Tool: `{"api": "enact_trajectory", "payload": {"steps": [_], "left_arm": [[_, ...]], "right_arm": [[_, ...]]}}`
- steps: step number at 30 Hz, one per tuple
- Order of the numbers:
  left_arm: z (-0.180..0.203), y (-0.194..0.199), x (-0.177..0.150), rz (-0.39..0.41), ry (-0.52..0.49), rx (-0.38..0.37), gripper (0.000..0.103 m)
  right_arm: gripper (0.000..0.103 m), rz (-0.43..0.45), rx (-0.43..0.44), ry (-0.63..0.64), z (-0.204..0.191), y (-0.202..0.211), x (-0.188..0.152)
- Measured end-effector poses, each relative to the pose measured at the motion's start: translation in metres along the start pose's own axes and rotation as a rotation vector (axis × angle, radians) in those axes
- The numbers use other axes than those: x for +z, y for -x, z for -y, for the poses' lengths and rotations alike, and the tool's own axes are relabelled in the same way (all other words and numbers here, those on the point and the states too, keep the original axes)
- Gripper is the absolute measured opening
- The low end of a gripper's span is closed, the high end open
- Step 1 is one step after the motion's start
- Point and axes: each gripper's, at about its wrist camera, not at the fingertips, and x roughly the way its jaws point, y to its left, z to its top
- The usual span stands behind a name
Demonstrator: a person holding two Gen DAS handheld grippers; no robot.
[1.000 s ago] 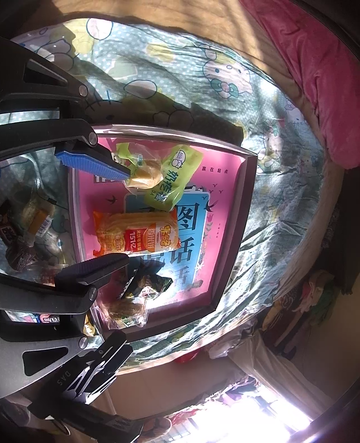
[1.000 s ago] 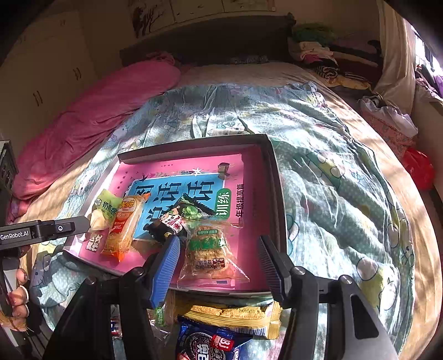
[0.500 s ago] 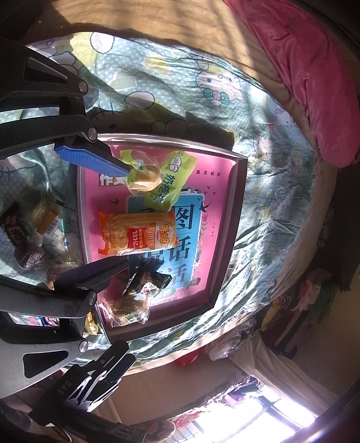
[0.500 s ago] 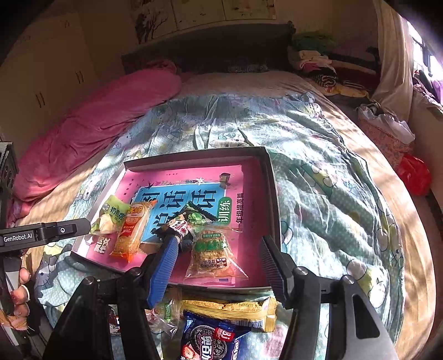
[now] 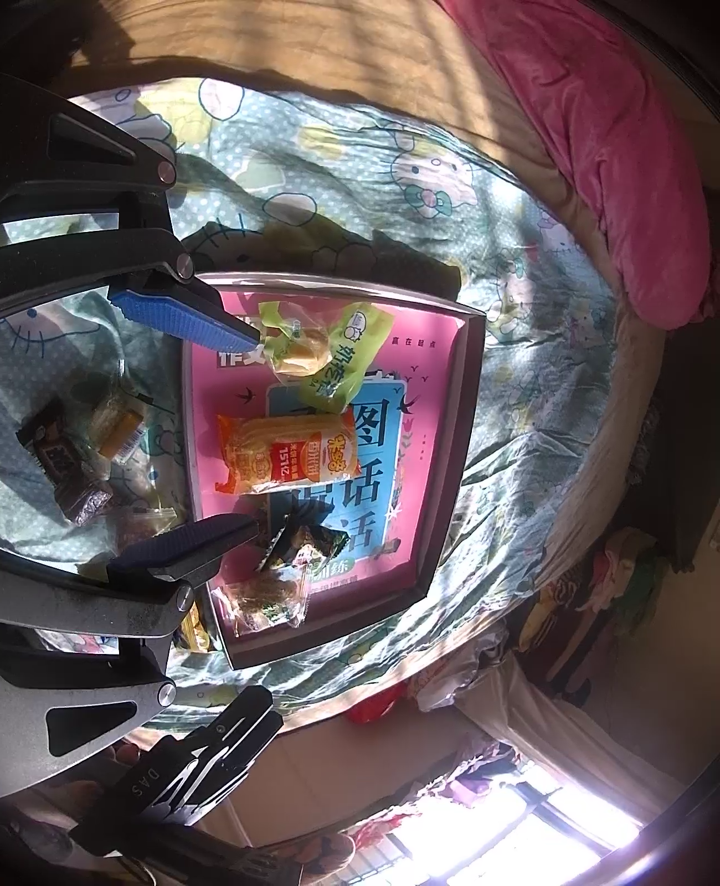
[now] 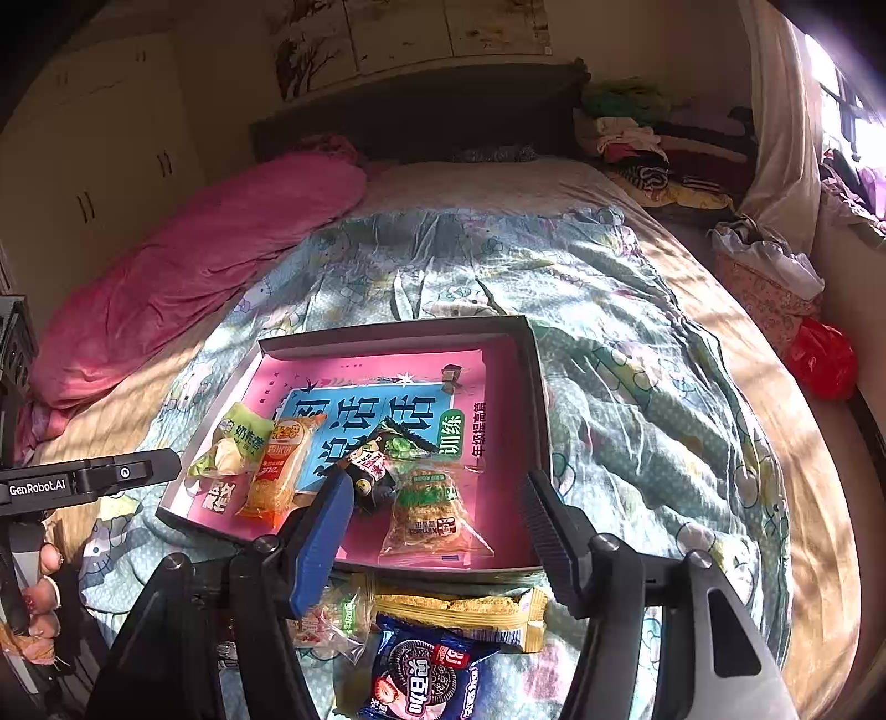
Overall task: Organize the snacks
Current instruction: 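Withdraw both tools from the tray toward the remaining snacks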
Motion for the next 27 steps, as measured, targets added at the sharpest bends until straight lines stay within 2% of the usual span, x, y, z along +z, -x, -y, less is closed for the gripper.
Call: {"api": "enact_trajectory", "payload": {"steps": [17,21,27], "left_arm": [[-0.002,0.016,-0.015,0.003,0.001,-0.002,0.063],[-0.002,0.018,-0.019,0.001,0.0,-0.002,0.063],[0.0,0.018,-0.027,-0.012,-0.014,0.0,0.063]], "right_arm": [[0.064,0.05,-0.031,0.0,0.002,0.028,-0.003],[0.073,0.066,-0.036,-0.008,0.004,0.035,-0.004],[0.073,0.06,-0.034,-0.005,0.003,0.038,-0.008]]}}
